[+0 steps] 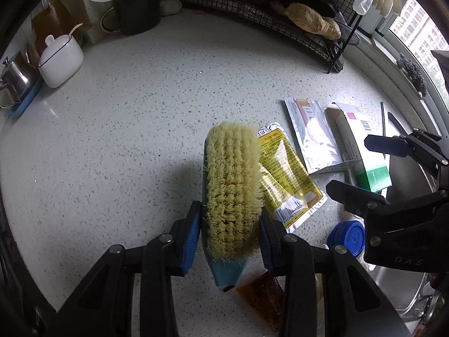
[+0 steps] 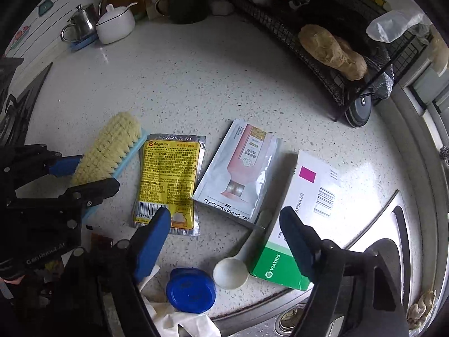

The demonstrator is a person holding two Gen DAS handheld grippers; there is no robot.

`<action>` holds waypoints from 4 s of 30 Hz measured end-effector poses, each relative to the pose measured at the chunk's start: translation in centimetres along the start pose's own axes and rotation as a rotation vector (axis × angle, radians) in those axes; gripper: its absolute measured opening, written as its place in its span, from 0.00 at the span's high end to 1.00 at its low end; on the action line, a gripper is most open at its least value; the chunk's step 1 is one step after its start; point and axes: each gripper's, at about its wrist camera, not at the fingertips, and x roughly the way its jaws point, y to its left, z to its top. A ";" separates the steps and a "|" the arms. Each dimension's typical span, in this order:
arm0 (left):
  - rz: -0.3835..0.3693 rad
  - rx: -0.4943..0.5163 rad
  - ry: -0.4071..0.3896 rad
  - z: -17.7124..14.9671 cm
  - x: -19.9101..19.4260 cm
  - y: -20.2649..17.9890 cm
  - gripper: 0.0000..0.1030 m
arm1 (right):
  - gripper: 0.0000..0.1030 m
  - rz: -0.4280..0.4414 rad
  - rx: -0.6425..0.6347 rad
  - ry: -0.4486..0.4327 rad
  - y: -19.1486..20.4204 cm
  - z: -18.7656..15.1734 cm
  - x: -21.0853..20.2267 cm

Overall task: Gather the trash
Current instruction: 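Grasp the white-and-pink packet with the right gripper while the left holds the brush, then carry the brush and packet down to the red bin, then open the left gripper to drop the scrub brush into the red bin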

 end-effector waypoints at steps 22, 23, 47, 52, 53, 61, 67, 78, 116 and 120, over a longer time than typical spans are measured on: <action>0.048 -0.048 -0.089 -1.3 -3.7 1.1 0.66 | 0.99 0.053 -0.153 -0.103 5.3 1.6 -1.7; 0.049 -0.051 -0.101 -1.6 -4.3 1.3 0.66 | 0.99 0.054 -0.155 -0.122 5.9 1.5 -2.3; 0.098 -0.031 -0.277 -18.9 -17.6 4.5 0.66 | 1.00 0.061 -0.182 -0.342 17.8 -9.0 -14.2; 0.097 -0.033 -0.287 -24.2 -19.8 5.4 0.66 | 1.00 0.076 -0.185 -0.352 21.0 -12.6 -15.6; 0.101 -0.031 -0.288 -25.2 -20.2 5.5 0.66 | 1.00 0.081 -0.182 -0.351 21.6 -13.3 -15.7; 0.096 -0.034 -0.237 -32.1 -20.5 6.0 0.66 | 1.00 0.128 -0.129 -0.302 25.5 -18.7 -14.9; 0.084 -0.040 -0.144 -36.1 -17.6 6.2 0.66 | 1.00 0.198 -0.056 -0.231 27.2 -22.6 -11.9; 0.051 -0.030 -0.032 -39.8 -8.0 6.3 0.66 | 1.00 0.235 0.027 -0.179 26.7 -26.3 -3.1; -0.005 0.078 0.096 -36.8 17.2 7.0 0.26 | 1.00 0.243 0.185 -0.003 21.4 -28.7 21.4; 0.031 0.027 0.101 -37.3 17.5 8.4 0.25 | 1.00 0.267 0.143 0.014 22.1 -28.2 22.0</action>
